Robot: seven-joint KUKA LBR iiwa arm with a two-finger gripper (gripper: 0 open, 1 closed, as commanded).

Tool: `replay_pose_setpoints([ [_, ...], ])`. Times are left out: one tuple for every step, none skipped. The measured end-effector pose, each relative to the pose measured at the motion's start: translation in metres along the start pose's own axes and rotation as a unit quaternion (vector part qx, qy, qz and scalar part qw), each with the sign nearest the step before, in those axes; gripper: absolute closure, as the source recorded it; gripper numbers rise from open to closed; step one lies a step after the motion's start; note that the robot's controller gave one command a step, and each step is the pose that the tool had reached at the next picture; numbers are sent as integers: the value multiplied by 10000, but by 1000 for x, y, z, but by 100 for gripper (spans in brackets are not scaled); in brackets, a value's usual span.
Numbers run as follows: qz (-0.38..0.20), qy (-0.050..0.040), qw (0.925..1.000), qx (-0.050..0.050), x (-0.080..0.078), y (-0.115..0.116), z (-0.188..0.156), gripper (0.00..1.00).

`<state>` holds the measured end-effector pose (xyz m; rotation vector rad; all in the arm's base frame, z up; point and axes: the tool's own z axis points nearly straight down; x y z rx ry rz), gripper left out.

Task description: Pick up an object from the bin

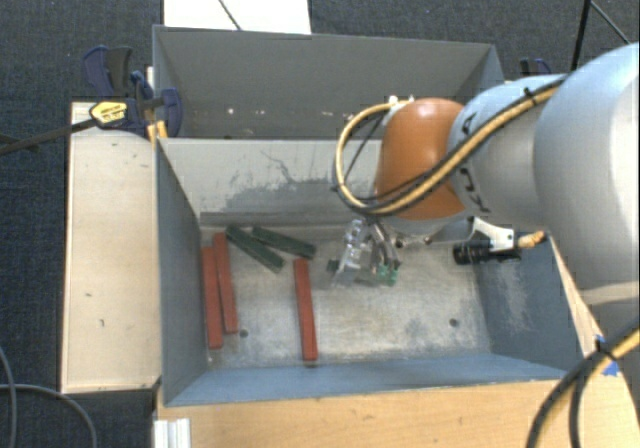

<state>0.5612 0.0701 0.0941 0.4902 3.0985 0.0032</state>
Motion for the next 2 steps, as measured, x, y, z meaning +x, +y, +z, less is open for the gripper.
replay_pose_setpoints([
  [-15, -4, 10000, -3, -1, 1, -27, 100],
  [-39, -11, 10000, -5, -3, 1, -66, 100],
])
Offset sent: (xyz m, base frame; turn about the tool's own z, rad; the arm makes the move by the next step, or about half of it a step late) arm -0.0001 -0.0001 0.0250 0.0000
